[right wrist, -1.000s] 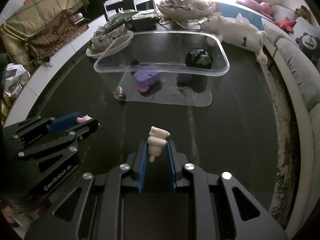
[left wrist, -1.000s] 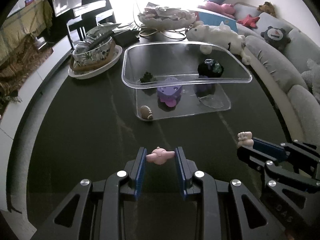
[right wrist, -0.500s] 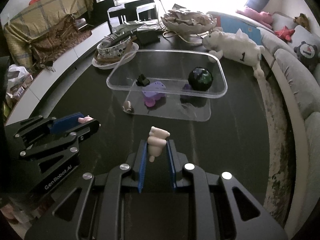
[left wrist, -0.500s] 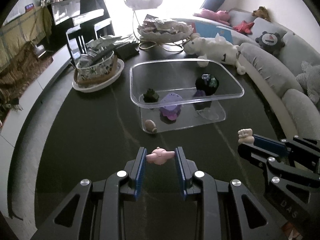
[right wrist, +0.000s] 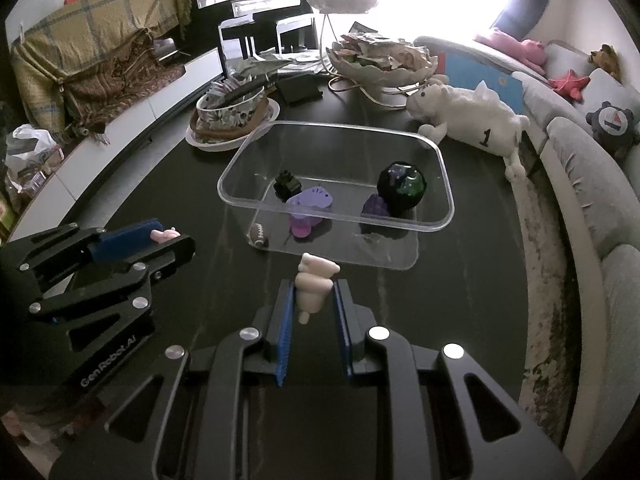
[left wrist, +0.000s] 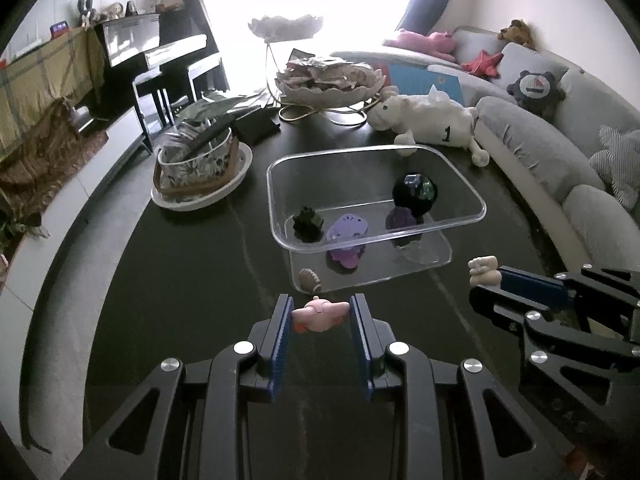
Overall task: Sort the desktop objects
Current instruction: 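Carry pink bunny with left tool over the bin while right tool carries cream figure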
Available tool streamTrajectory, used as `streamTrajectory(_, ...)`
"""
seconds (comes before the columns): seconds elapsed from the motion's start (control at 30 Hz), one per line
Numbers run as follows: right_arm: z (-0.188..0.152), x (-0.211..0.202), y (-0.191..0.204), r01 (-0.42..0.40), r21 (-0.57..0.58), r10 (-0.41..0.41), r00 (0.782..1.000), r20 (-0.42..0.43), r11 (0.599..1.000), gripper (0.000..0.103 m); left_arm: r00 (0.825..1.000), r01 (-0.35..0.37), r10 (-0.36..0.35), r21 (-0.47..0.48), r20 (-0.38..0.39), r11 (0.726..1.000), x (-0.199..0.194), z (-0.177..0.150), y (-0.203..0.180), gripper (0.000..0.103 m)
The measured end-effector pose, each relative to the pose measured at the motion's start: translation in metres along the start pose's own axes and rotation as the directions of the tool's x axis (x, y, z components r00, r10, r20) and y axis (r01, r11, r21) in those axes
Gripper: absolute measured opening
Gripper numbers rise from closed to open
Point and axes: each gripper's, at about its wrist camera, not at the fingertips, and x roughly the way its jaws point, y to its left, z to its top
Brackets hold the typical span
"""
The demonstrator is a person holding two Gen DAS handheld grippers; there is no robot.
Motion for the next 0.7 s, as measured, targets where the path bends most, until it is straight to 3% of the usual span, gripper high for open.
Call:
streamTrajectory(0.4,0.023,-0.006,-0.006,0.039,-0.011,-0.039,0.998,0.053,0.999,0.018,0.999,0.002,-0.002,0.013,0.033,1.000,-0.001,0.030,0.000,0.027)
streamTrajectory(0.7,0.042,0.009,-0.015,0.041,0.000,-0.041,0.998,0.040,0.999,0.018,1.000,0.005,-0.005,0.005,0.023,1.000,0.015,0.052,-0.001,0.026)
